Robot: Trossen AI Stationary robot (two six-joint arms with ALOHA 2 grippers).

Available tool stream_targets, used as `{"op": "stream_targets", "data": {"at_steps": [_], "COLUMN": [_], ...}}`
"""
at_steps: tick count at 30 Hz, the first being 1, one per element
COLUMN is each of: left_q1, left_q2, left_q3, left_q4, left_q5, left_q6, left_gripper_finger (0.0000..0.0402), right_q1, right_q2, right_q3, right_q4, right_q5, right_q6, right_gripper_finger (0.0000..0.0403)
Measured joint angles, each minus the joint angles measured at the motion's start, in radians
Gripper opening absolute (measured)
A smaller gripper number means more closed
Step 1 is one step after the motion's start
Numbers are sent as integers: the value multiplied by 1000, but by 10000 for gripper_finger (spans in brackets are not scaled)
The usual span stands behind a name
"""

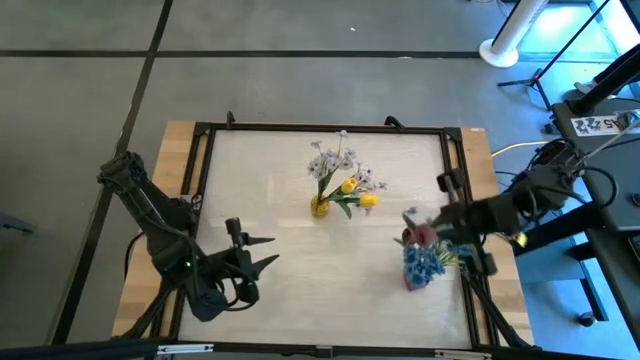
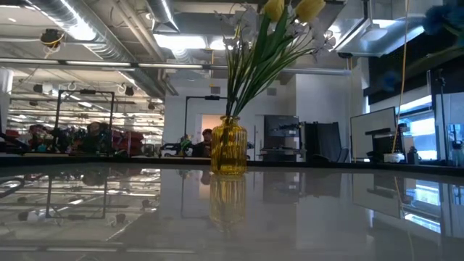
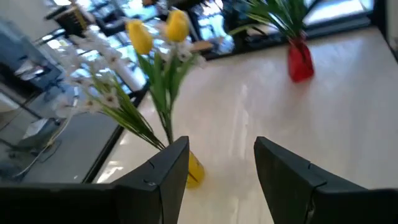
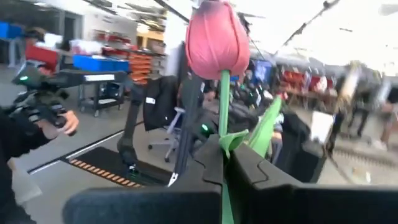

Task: Sort flowers into vase by color
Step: Put the red flower into the red vase

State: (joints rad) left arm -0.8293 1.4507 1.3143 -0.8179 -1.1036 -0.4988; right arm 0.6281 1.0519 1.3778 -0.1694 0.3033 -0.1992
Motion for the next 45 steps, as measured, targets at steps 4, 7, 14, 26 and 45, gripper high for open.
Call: {"op": "stream_targets", "data": {"at_steps": [4, 7, 14, 26, 45], "left_q1": [24, 49, 95, 118, 124], "left_q2": [0, 0, 0, 76, 108], "left_q3": [-19, -19, -19, -19, -19], "left_q4": [68, 96, 139, 287, 395], "left_q5": [-52, -64, -60, -55, 142], "left_q6": [-5, 8, -8, -70, -207], "left_gripper_finger": [179, 179, 179, 179, 179], "right_q1": [91, 153, 205, 203, 203], "right_q2": [-2, -21, -62, -331, -472], "right_q3": [-7, -25, -30, -120, -672], "right_q4": [59, 138, 229, -62, 422], "right_q5": [22, 32, 157, 236, -26], "right_q6": [-131, -172, -166, -33, -41], "right_gripper_finger": [0, 0, 0, 0, 0]}}
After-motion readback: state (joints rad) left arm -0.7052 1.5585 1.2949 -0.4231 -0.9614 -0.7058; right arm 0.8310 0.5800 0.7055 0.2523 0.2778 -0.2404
